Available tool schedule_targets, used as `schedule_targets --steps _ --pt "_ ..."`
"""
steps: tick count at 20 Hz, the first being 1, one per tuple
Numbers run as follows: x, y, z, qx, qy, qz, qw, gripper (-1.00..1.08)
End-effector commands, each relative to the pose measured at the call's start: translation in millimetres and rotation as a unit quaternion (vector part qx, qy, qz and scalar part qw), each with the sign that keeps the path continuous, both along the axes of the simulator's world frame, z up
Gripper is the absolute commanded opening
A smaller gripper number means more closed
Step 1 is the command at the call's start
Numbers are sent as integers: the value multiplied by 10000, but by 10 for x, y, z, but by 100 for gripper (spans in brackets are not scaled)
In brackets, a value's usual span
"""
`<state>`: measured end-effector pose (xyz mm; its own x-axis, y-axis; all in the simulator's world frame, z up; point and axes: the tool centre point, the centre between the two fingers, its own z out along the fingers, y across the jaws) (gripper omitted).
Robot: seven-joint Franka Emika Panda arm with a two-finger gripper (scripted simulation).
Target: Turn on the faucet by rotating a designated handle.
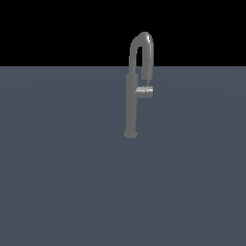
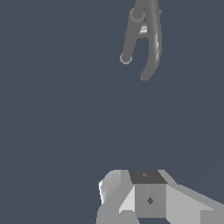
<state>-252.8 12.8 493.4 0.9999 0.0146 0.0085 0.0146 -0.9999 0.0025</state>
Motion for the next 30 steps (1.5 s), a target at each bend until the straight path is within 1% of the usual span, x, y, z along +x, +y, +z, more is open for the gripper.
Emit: schedule_targets --steps 1,8,14,18,22,26,30 --pt "0 0 0 0 0 0 10000 -100" --pt "63 8 8 68 80 -71 9999 -100" --pt "220 24 24 237 279 -246 9990 -100" --pt "381 34 35 410 482 -425 9971 -100" --pt "588 38 40 631 741 -654 9931 -100" --pt "812 31 34 869 1020 -899 9869 -100" --pt "1039 13 15 1110 1303 -1147 9785 -100"
